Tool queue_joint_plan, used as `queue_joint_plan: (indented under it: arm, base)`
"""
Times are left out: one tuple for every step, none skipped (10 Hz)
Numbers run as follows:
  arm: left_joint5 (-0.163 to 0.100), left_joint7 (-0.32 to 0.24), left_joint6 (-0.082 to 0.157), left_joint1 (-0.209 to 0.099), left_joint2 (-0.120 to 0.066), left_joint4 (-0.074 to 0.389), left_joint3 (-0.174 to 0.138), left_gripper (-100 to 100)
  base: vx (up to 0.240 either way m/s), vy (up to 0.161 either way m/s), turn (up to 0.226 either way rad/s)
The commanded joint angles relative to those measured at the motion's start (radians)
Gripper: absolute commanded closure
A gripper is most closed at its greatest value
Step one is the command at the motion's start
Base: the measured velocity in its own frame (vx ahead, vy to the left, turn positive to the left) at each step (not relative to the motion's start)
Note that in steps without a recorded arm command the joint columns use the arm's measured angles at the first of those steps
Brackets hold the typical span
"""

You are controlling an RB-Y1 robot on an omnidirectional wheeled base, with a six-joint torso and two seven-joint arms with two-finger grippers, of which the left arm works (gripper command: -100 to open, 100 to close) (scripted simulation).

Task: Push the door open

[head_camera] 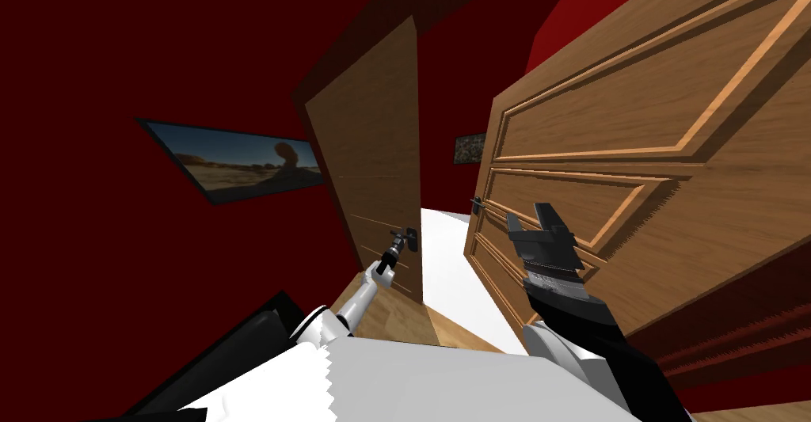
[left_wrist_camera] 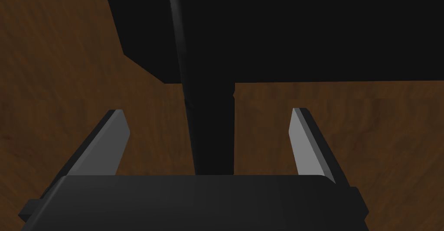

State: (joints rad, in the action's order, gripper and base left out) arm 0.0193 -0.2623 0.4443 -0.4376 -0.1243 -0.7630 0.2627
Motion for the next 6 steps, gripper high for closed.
queue_joint_plan:
  arm:
    - [0.000, 0.000, 0.000, 0.000, 0.000, 0.000, 0.000, -100]
    - [0.000, 0.000, 0.000, 0.000, 0.000, 0.000, 0.000, 100]
    - [0.000, 0.000, 0.000, 0.000, 0.000, 0.000, 0.000, 100]
    - [0.000, 0.000, 0.000, 0.000, 0.000, 0.000, 0.000, 100]
    - [0.000, 0.000, 0.000, 0.000, 0.000, 0.000, 0.000, 100]
    - [0.000, 0.000, 0.000, 0.000, 0.000, 0.000, 0.000, 100]
  base:
    - [0.065, -0.025, 0.001]
    - [-0.008, 0.002, 0.001]
    - [-0.019, 0.010, -0.010]
    - [-0.010, 0.008, -0.014]
    - [0.000, 0.000, 0.000]
    - [0.000, 0.000, 0.000]
